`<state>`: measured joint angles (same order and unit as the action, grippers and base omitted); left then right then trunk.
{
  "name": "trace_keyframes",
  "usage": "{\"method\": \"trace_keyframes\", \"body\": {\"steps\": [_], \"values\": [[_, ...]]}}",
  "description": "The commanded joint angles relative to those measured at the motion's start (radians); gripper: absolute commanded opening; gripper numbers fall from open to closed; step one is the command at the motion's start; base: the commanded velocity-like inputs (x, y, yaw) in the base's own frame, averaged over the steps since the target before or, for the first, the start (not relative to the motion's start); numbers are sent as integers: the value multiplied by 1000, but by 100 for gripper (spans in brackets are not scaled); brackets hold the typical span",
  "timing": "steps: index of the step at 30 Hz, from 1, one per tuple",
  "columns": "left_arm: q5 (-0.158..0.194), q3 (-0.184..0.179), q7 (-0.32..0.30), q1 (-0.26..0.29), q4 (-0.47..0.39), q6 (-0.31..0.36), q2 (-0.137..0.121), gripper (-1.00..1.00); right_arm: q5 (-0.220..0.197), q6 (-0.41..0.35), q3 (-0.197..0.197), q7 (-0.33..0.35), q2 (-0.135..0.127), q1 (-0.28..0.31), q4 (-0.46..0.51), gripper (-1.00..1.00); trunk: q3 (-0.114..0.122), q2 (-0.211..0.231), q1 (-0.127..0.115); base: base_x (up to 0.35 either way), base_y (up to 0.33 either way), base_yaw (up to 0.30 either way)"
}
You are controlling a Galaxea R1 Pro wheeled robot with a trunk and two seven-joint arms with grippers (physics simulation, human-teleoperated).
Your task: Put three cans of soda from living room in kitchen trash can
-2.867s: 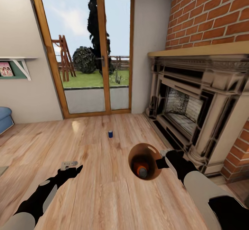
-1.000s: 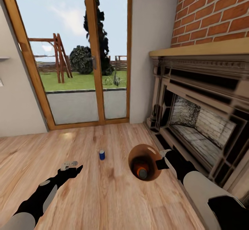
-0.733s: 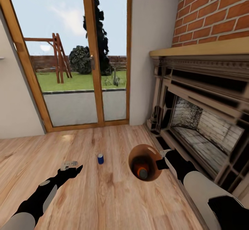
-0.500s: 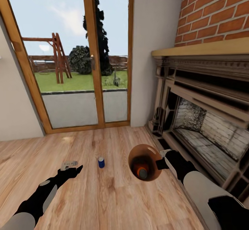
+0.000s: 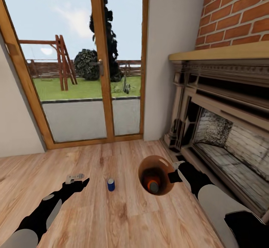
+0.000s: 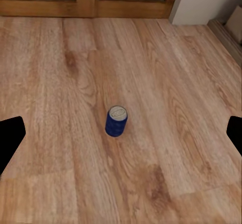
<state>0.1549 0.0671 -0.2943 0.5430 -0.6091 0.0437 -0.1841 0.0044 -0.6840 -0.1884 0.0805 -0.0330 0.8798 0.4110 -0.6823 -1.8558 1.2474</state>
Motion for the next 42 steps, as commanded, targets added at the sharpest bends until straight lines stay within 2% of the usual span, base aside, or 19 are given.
{"method": "trace_keyframes", "body": {"steps": [1,12,17,23,30,42], "values": [[0,0,0,0,0,0,0,100,-7,0,3,1,1,1,2,-100,0,0,0,322,26,0],[0,0,0,0,0,0,0,100,-9,1,3,3,6,1,3,-100,0,0,0,322,6,-1],[0,0,0,0,1,1,0,100,-9,1,4,3,5,1,3,-100,2,0,0,315,91,-153],[0,0,0,0,3,0,0,100,-10,3,6,5,2,1,3,-100,6,0,0,285,194,-216],[3,0,-3,0,61,-1,0,100,-11,3,6,34,-2,1,3,-100,14,0,0,258,235,-211],[1,0,-9,0,72,-25,0,100,-10,3,6,39,-3,1,3,-100,27,0,0,236,251,-198]]}}
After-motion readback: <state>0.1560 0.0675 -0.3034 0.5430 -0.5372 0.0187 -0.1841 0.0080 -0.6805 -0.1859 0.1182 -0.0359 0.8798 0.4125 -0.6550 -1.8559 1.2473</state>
